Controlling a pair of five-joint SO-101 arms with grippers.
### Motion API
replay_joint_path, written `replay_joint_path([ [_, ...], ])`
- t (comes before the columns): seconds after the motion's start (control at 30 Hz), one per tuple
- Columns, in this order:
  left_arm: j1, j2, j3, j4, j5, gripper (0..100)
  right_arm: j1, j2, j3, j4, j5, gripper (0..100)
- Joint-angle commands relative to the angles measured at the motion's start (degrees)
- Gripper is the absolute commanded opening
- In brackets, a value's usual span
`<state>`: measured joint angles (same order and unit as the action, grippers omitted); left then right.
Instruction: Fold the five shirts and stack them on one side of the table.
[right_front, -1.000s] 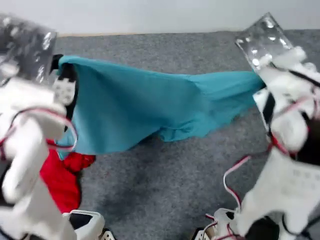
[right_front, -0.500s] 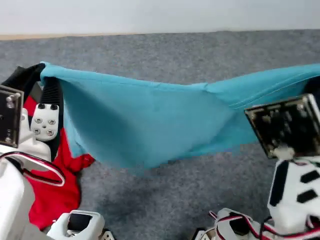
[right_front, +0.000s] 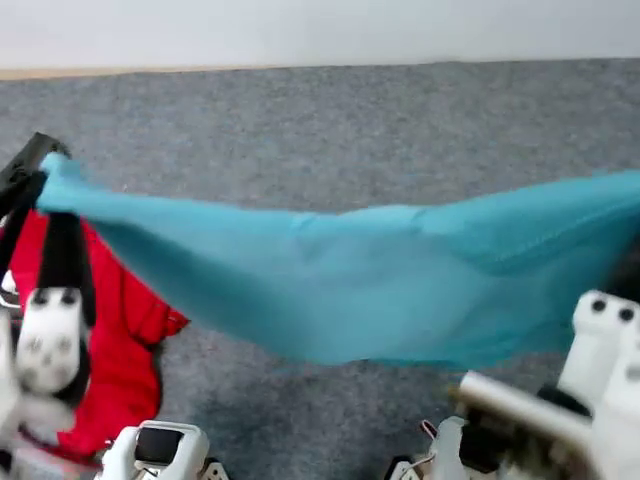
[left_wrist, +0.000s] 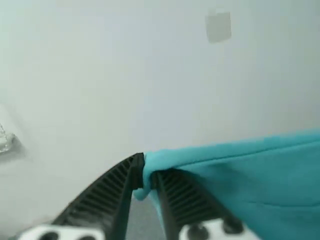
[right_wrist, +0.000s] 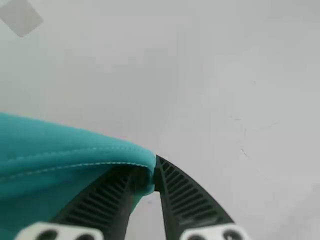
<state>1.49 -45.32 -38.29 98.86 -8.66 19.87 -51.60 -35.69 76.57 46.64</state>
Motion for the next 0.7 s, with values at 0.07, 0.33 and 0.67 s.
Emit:
replay_joint_path([
  [0.07,-0.62,-2.99,0.31,1.67,0.53,0,0.66,-2.59,-0.70,4.70,1.67,1.2],
  [0.33,-0.62,-9.93,8.40,1.58,0.53,0,0.75,-6.29,-0.70,5.58,2.55,1.2],
  [0.67,-0.62,-18.46,21.58,1.58,0.53,0,0.75,-9.01,-0.70,1.19,7.82,1.2],
])
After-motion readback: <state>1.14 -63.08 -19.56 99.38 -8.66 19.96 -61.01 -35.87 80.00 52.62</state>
